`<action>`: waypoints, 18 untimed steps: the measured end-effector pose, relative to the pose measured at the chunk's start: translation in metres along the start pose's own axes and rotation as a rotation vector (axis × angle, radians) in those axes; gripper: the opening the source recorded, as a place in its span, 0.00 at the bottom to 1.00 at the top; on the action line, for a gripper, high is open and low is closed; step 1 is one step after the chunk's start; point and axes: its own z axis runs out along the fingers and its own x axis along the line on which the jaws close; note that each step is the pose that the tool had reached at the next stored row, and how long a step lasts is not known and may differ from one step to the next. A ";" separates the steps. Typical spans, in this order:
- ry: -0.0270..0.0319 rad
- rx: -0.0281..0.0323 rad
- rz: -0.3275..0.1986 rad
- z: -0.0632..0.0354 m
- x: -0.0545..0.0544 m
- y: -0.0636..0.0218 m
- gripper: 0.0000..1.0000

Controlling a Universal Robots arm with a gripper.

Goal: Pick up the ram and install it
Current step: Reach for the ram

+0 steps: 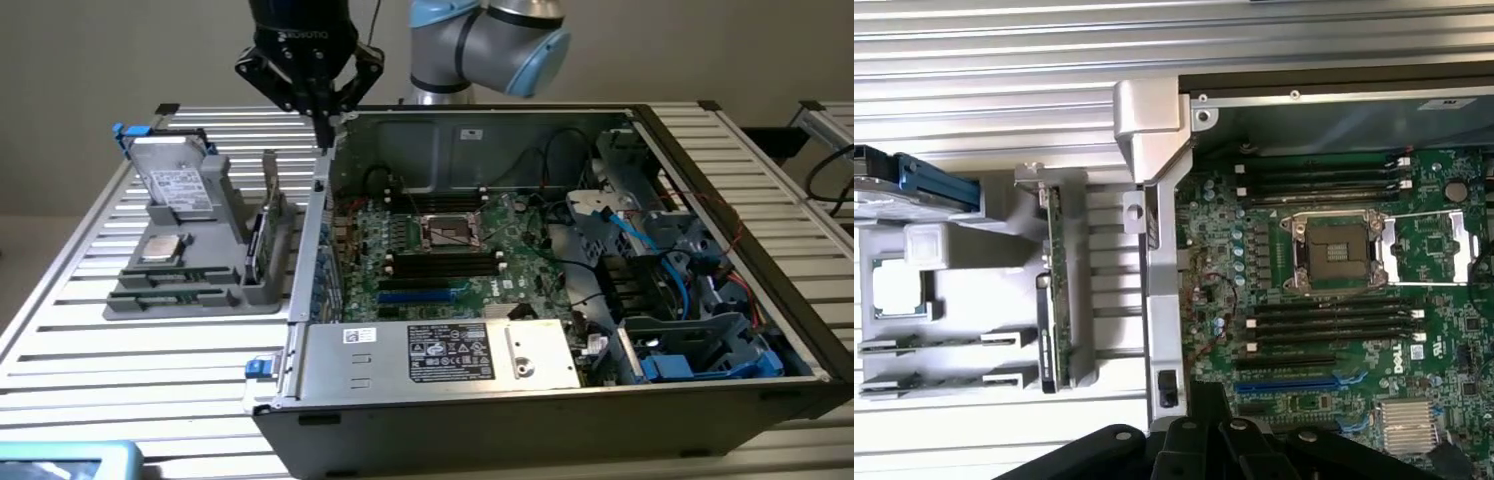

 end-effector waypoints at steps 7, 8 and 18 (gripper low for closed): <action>0.0000 0.0000 0.000 0.0010 0.032 -0.0023 0.11; 0.0002 0.0000 0.000 0.0011 0.036 -0.0027 0.11; 0.0365 0.0089 -0.001 0.0044 0.068 -0.0051 0.11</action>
